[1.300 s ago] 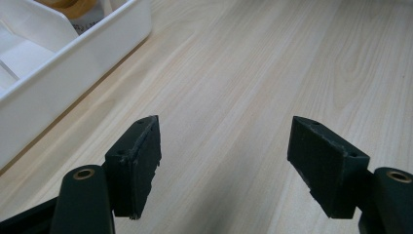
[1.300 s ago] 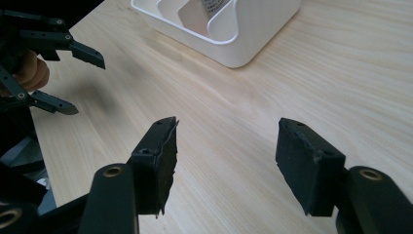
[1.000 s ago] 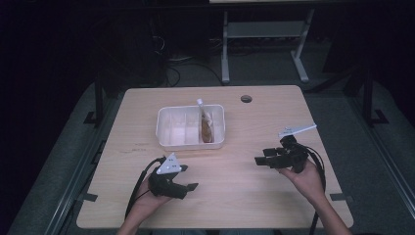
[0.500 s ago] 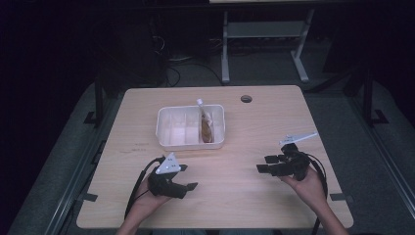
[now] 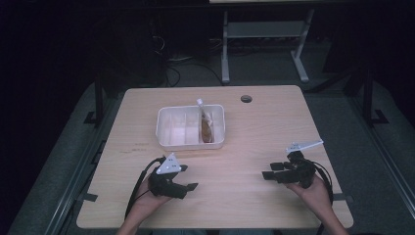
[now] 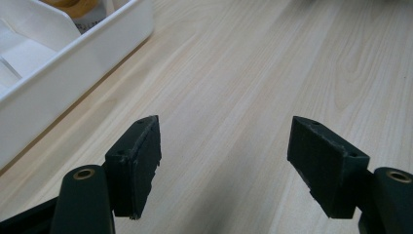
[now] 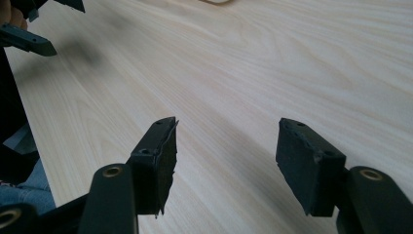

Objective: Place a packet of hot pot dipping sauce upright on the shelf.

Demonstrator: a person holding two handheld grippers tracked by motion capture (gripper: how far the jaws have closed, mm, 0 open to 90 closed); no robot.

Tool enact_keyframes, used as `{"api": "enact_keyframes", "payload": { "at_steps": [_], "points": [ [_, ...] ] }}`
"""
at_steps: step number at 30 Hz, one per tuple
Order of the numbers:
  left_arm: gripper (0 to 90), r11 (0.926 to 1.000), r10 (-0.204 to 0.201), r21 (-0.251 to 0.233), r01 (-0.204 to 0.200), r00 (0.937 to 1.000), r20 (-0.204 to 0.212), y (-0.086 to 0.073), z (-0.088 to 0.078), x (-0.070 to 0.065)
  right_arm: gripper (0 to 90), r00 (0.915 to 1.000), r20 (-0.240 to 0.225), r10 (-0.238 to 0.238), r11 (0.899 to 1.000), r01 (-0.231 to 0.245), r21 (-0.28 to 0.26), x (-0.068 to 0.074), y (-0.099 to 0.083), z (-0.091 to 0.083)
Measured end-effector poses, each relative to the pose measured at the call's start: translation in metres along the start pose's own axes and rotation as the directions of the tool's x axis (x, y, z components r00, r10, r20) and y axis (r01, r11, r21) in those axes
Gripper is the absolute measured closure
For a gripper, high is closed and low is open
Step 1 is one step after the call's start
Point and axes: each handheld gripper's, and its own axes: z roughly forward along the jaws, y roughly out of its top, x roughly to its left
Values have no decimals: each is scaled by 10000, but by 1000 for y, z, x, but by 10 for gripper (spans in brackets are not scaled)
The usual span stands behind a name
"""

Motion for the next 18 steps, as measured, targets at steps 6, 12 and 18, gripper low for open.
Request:
{"api": "enact_keyframes", "payload": {
  "at_steps": [6,12,18],
  "points": [
    [278,10000,-26,-13,26,10000,13,-1,0,1,392,9999,58,95,9999,-95,101,-1,-8,-1],
    [278,10000,-18,31,18,10000,26,-1,1,1,394,9997,218,-82,10000,81,36,1,-19,-1],
    [278,9999,84,112,-85,10000,41,-1,3,-1,396,9992,315,-240,9997,240,-9,6,-28,-3]
  ]
}}
